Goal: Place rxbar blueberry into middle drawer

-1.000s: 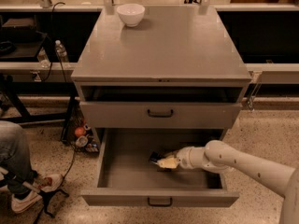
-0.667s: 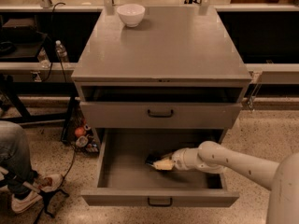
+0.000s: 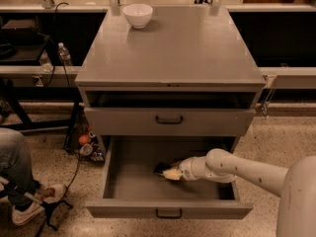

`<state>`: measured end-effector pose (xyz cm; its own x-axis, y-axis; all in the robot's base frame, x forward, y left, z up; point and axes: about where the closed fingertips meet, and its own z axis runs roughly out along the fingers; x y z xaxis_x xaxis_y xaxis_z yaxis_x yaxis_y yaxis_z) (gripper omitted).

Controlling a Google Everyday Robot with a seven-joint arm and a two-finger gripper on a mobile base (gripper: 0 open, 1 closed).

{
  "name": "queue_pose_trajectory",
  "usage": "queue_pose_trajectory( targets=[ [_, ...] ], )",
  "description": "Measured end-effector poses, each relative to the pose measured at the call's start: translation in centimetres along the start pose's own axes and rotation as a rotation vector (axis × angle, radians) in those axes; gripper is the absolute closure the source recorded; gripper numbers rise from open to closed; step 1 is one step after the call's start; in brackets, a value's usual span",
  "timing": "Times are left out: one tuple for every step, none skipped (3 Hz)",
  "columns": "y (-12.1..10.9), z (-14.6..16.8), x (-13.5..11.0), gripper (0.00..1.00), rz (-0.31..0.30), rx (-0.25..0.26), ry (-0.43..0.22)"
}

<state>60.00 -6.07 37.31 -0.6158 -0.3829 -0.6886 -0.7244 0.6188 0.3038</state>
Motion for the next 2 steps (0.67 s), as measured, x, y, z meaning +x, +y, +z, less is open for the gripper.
queue_pose_trajectory(
  targets=[
    [0.2, -0.5, 0.0, 0.07, -0.004, 0.004, 0.004],
    [-0.8, -2.3, -0.2, 0.0, -0.004, 0.049, -0.002]
  ],
)
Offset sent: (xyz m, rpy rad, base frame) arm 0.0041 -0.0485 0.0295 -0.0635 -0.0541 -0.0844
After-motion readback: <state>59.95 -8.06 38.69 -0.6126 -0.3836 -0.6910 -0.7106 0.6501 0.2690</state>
